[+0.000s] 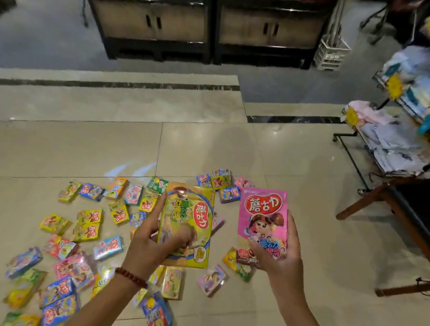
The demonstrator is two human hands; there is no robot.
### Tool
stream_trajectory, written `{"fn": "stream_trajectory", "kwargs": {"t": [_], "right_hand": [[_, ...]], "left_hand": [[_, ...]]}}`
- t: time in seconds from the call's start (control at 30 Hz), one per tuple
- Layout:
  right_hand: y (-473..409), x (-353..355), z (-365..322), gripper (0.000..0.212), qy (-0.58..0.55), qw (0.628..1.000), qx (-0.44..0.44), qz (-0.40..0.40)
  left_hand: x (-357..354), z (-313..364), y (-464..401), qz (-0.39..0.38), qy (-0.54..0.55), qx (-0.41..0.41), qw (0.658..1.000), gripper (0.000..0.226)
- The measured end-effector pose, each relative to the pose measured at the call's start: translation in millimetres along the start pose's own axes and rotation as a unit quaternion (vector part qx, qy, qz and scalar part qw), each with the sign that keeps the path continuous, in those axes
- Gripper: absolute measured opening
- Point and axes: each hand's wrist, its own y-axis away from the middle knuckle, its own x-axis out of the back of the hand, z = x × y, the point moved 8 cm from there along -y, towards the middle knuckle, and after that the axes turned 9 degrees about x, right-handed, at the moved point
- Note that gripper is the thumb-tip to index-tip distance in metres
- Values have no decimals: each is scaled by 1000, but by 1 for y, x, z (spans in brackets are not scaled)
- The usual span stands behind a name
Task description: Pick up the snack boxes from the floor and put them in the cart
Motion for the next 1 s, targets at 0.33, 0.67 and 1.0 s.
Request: {"fn": "stream_trajectory", "kwargs": {"t": [0.33, 0.67, 1.0], "right_hand": [[3, -139, -119, 93, -35, 964, 131, -229], [122, -292, -188, 87, -113, 878, 178, -431], [395, -436, -251, 74, -199, 747, 141, -619]], "left_hand": [[127, 86, 87, 293, 50, -65, 953, 86], [274, 77, 275, 500, 118, -60, 856, 82], [399, 52, 548, 665, 109, -83, 734, 77]]}}
